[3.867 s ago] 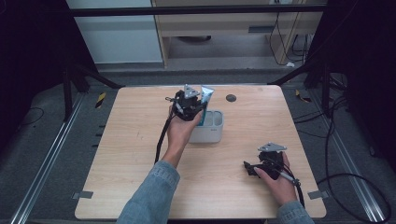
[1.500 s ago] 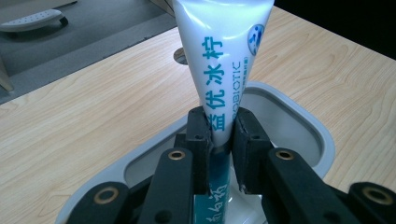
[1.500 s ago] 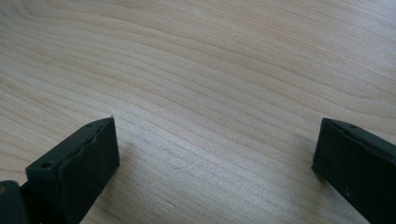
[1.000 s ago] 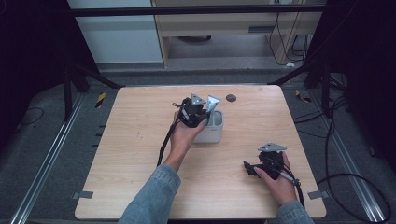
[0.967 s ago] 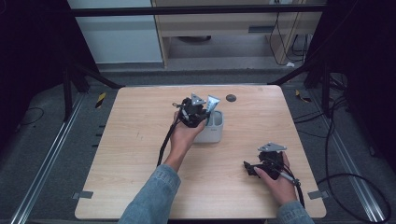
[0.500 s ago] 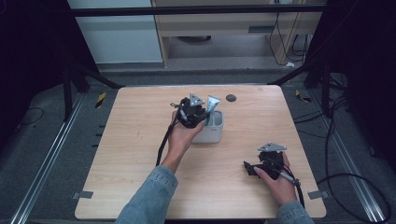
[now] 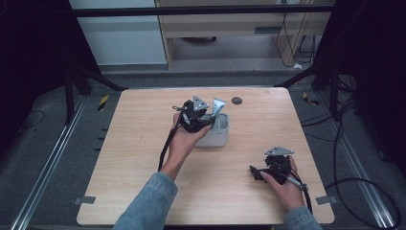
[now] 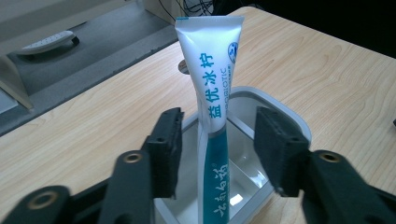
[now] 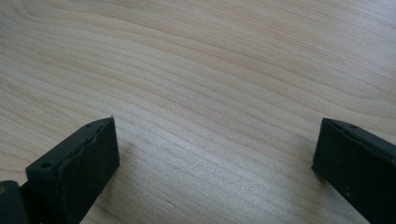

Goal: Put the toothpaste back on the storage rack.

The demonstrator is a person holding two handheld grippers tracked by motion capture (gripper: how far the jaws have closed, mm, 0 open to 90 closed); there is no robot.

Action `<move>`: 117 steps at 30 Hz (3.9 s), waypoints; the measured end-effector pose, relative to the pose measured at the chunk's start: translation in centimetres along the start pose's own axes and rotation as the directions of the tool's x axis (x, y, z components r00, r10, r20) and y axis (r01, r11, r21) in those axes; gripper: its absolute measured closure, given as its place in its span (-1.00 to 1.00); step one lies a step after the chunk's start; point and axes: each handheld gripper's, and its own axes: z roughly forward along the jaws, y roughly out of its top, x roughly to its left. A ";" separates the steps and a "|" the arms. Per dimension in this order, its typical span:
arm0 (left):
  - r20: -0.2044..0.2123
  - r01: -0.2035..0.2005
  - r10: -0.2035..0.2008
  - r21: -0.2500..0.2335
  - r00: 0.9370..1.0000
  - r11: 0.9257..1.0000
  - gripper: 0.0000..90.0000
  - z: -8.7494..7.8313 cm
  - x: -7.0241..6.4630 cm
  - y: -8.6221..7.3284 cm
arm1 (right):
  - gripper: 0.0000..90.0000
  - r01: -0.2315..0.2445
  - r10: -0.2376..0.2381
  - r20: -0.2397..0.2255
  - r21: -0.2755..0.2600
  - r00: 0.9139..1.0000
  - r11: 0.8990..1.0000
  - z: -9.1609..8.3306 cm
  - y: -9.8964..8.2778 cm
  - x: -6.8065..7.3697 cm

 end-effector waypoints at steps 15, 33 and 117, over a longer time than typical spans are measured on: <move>0.042 -0.033 0.032 0.028 0.999 0.999 -0.53 -1.2 -0.3 0.1 | -0.99 0.000 0.000 0.000 0.000 1.000 1.000 0.0 0.0 0.0; 0.123 -0.064 0.054 0.079 0.991 0.995 -0.88 -2.8 -2.2 -0.1 | -0.99 0.000 0.000 0.000 0.000 1.000 1.000 0.0 0.0 0.0; -0.050 0.152 -0.144 0.231 0.988 0.961 -0.88 -9.5 7.2 -19.4 | -0.99 0.002 -0.002 0.000 0.000 1.000 1.000 0.0 0.0 0.0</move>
